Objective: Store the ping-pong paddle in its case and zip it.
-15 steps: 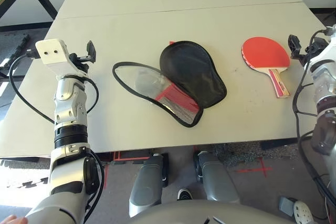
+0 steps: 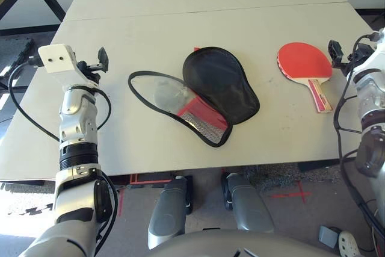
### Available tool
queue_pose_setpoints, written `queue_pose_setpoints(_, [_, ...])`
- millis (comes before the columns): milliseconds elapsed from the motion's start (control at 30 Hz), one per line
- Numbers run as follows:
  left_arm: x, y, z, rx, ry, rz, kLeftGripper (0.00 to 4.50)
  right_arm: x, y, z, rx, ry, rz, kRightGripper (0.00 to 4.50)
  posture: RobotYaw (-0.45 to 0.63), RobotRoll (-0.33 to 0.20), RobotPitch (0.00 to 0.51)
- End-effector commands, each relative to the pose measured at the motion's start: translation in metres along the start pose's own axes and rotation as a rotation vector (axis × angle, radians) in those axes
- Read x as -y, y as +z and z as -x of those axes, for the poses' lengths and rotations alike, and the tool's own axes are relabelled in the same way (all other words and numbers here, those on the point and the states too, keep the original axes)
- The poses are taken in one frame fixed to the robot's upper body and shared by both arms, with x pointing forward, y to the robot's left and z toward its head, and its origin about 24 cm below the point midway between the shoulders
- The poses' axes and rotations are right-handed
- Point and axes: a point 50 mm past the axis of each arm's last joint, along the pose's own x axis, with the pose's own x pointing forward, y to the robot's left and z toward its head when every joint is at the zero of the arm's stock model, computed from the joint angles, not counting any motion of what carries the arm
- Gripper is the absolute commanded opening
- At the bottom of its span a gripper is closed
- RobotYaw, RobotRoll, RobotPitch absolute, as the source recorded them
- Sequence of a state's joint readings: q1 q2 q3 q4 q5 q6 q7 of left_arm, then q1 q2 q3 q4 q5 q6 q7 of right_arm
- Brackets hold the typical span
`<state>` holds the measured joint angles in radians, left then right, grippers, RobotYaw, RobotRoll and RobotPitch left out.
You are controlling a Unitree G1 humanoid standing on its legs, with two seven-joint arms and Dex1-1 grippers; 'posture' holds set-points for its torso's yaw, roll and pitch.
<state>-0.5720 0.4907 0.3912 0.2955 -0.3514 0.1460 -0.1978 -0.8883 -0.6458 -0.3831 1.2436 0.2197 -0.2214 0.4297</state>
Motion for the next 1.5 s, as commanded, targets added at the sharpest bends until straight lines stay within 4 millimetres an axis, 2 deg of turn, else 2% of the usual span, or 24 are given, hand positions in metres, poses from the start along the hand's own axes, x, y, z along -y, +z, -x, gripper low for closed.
queue_pose_setpoints(33, [0.016,0.024,-0.006,0.006,-0.149,0.037,4.5,-0.004,-0.003,-0.001,-0.015,0.012,-0.01,4.46,0.07,0.0,0.172])
queue_pose_setpoints(167, [0.056,0.049,-0.007,-0.024,-0.432,0.06,4.5,-0.009,-0.003,-0.003,-0.026,0.04,-0.002,4.46,0.07,0.0,0.168])
queue_pose_setpoints(367, [0.112,0.052,0.018,-0.173,-0.85,0.04,4.5,-0.021,-0.002,-0.009,-0.071,0.096,0.017,4.46,0.05,0.0,0.165])
queue_pose_setpoints(467, [0.13,0.05,0.029,-0.234,-0.994,0.029,4.5,-0.023,0.001,-0.011,-0.114,0.106,0.023,4.46,0.04,0.0,0.164])
queue_pose_setpoints(567, [0.133,0.048,0.031,-0.257,-1.039,0.023,4.5,-0.023,0.006,-0.011,-0.151,0.084,0.063,4.46,0.02,0.0,0.159])
queue_pose_setpoints(667, [0.138,0.044,0.032,-0.278,-1.08,0.013,4.5,-0.027,0.023,-0.008,-0.225,0.146,0.035,4.46,0.0,0.0,0.153])
queue_pose_setpoints(867, [0.145,0.036,0.031,-0.297,-1.116,0.01,4.5,-0.031,0.055,0.016,-0.503,0.147,0.045,4.46,-0.03,0.0,0.148])
queue_pose_setpoints(967, [0.148,0.032,0.032,-0.297,-1.127,0.007,4.5,-0.033,0.062,0.026,-0.624,0.127,0.044,4.46,-0.03,0.0,0.148])
queue_pose_setpoints(1100, [0.153,0.029,0.032,-0.296,-1.15,0.007,4.5,-0.035,0.063,0.039,-0.845,0.097,0.095,4.46,-0.06,0.0,0.148])
queue_pose_setpoints(1267, [0.155,0.027,0.032,-0.295,-1.156,0.007,4.5,-0.038,0.059,0.042,-0.918,0.1,0.108,4.46,-0.06,0.0,0.15])
queue_pose_setpoints(1500, [0.157,0.025,0.034,-0.294,-1.159,0.001,4.5,-0.046,0.032,0.036,-0.964,0.105,0.137,4.46,-0.04,0.0,0.155])
